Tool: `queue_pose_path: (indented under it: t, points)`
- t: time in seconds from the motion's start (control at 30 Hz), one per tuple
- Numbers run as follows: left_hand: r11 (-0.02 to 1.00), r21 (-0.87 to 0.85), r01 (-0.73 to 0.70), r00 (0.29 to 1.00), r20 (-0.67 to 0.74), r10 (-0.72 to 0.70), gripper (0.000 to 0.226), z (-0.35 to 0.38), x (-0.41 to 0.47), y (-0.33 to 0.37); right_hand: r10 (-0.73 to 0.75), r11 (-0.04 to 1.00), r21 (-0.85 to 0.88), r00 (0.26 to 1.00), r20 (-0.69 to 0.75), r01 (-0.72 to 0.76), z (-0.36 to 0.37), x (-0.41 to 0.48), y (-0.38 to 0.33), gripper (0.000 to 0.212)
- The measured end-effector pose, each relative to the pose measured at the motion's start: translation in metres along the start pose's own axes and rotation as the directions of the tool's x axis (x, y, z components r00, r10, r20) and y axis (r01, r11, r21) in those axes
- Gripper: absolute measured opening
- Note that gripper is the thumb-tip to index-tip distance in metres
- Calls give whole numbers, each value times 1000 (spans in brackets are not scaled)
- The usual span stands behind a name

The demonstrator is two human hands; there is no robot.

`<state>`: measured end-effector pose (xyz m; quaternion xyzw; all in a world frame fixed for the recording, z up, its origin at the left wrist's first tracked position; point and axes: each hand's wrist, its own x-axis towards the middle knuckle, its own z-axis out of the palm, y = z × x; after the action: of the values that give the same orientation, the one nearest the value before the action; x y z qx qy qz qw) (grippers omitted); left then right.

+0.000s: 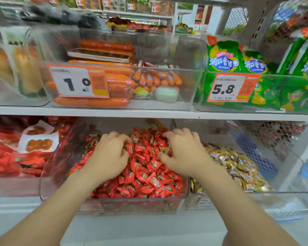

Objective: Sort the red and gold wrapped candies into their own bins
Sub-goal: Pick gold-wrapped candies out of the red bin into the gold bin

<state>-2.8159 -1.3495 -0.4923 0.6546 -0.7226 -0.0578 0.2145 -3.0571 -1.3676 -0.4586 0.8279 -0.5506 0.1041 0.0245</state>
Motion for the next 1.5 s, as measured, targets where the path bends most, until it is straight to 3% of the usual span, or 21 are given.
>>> queue_pose_path:
  t: [0.07, 0.17, 0.33, 0.53, 0.63, 0.73, 0.8, 0.9, 0.97, 1.1, 1.23, 1.33, 1.4, 1.5]
  points:
    - [1000, -5, -20, 999, 47, 20, 42, 3, 2, -5, 12, 986, -164, 997, 82, 1, 1, 6, -3, 69]
    - [996, -8, -87, 993, 76, 87, 42, 6, 4, -8, 25, 958, -285, 994, 108, 7, 6, 11, -9, 69]
    - [992, -11, -128, 990, 62, 129, 38, 9, 5, -1, 93, 953, -296, 993, 72, -68, 6, 12, -11, 57]
    - [997, -32, -66, 998, 3, 66, 45, 10, 18, 6, 149, 987, 65, 987, -56, -145, 8, 6, -2, 41]
    - [998, -61, -19, 1000, 1, 19, 50, 15, 32, 6, 99, 973, 222, 987, -126, -70, 8, -1, -1, 34]
    - [996, -86, -7, 1000, 24, 9, 48, 23, 48, -1, 44, 904, 424, 979, -201, 46, 7, -7, 0, 28]
    - [995, -98, -10, 999, 38, 13, 42, 27, 56, -6, 101, 815, 577, 967, -233, 54, 5, -9, -2, 25]
    - [997, -70, 23, 994, 106, -15, 40, 29, 64, -13, 201, 634, 774, 965, -169, 3, 2, -7, -5, 23]
    - [996, -74, 51, 993, 108, -42, 32, 31, 65, -16, 205, 576, 815, 976, -76, -58, 2, -2, -7, 20]
    - [996, -83, 23, 999, 35, -20, 11, 29, 63, -17, 186, 554, 828, 982, -19, -89, 9, 11, -18, 20]
    - [991, -123, -50, 997, 45, 56, 12, 23, 54, -17, 297, 519, 823, 952, 80, -231, 9, 25, -29, 34]
    - [977, -208, -41, 999, -27, 36, 12, 13, 47, -15, 308, 699, 671, 951, 29, -247, 9, 33, -32, 36]
    - [953, -304, 10, 996, -85, -37, 11, 2, 42, -11, 187, 883, 448, 981, -60, -141, 13, 37, -30, 35]
    - [912, -405, 69, 989, -92, -115, 9, -12, 32, -9, 77, 984, 163, 997, 6, -77, 16, 43, -34, 25]
